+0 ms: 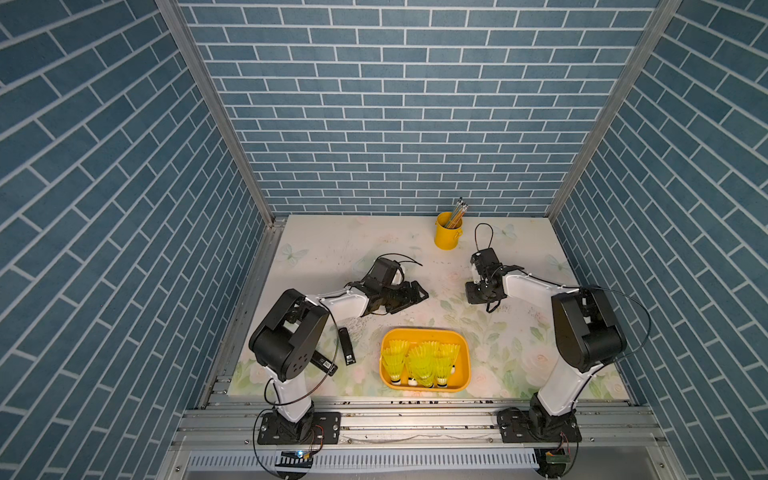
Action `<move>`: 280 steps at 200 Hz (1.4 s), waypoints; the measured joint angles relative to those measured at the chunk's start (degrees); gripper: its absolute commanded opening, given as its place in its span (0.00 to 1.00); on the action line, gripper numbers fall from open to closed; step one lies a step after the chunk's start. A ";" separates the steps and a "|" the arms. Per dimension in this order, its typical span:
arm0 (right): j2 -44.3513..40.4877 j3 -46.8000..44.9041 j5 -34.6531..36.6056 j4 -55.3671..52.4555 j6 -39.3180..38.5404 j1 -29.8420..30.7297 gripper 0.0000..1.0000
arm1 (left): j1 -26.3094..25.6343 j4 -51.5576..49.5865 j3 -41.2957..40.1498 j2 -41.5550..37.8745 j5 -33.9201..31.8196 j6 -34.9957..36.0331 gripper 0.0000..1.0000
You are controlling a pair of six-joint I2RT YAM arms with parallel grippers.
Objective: Put the shuttlecocks into the storage box
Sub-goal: Pick up the shuttlecock at the center of the board, then place the shuttlecock in the storage box.
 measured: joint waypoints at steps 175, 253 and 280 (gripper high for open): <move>-43.74 -15.65 -7.41 -21.79 30.36 29.29 0.21 | -11.93 -23.80 -5.84 -30.10 -5.84 8.07 0.82; -45.88 -19.96 -7.58 -22.05 41.97 37.66 0.20 | -18.91 -25.92 -8.37 -33.81 -7.26 5.11 0.82; -46.05 -21.38 -7.61 -21.55 44.30 39.34 0.20 | -20.35 -25.90 -9.01 -33.97 -7.69 4.17 0.82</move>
